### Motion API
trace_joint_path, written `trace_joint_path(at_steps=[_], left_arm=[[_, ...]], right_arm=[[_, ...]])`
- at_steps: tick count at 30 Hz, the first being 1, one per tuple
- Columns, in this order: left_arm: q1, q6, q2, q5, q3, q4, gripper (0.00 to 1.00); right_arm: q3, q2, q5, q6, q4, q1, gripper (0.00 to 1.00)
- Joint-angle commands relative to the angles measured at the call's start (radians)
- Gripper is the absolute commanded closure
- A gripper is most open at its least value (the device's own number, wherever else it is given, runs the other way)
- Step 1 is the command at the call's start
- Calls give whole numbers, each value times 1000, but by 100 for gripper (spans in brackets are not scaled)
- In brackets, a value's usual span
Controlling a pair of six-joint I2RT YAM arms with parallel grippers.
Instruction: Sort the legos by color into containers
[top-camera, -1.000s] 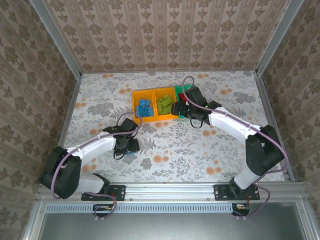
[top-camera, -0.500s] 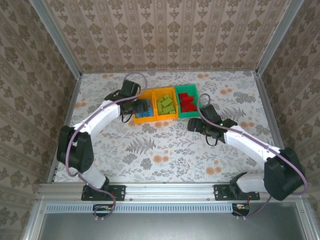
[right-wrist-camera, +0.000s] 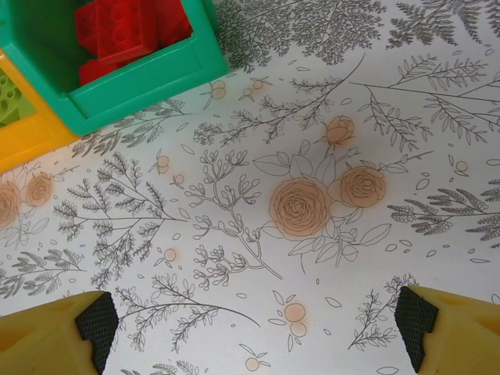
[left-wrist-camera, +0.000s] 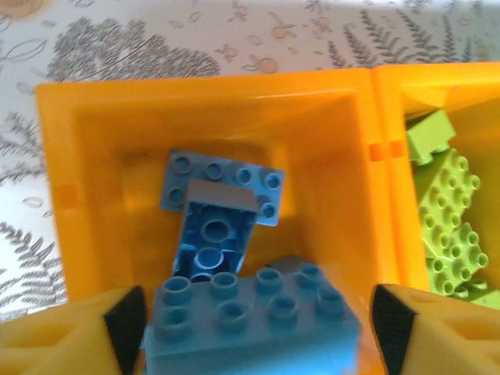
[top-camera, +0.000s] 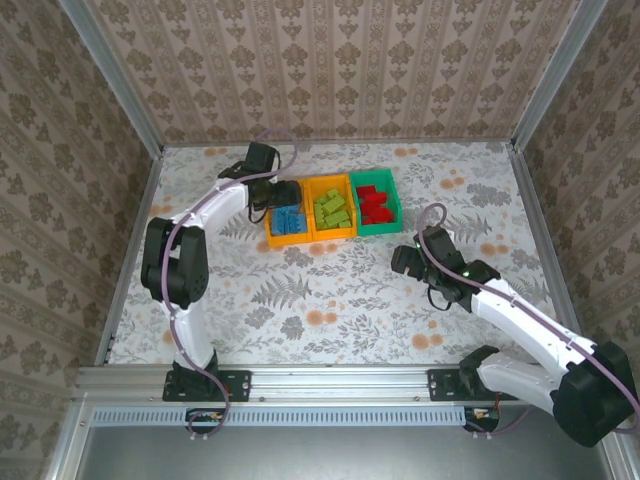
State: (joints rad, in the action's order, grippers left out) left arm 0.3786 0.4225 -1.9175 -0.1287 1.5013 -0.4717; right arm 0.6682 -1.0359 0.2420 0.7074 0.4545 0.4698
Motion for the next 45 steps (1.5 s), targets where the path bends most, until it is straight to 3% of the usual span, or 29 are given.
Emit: trace_joint_path(at_steps=[1, 7, 11, 17, 24, 27, 35, 38, 39, 45], left_arm=[[8, -17, 29, -55, 8, 50, 0], [13, -42, 142, 0, -85, 107, 0], [13, -102, 251, 75, -172, 153, 0], [10, -257, 427, 192, -354, 259, 0], [-31, -346, 550, 298, -529, 352, 0], [-60, -355, 613, 310, -624, 445, 0], [-163, -350, 622, 338, -721, 499, 0], [-175, -355, 623, 373, -776, 589, 0], [-176, -359, 624, 381, -804, 633, 0], [-188, -375, 622, 430, -878, 743, 0]], right_arm=[[-29, 26, 53, 14, 29, -5, 3], [-26, 8, 98, -109, -8, -23, 0], [-8, -3, 220, -246, -67, -56, 0], [-97, -8, 380, -496, -431, -142, 0], [-278, -70, 366, -591, -866, -289, 0], [-369, -94, 273, -598, -1064, -341, 0], [-278, -310, 160, -623, -1180, -379, 0], [-273, -447, 156, -651, -1325, -380, 0], [-235, -438, 142, -650, -1231, -374, 0], [-223, -449, 125, -648, -1216, -381, 0]])
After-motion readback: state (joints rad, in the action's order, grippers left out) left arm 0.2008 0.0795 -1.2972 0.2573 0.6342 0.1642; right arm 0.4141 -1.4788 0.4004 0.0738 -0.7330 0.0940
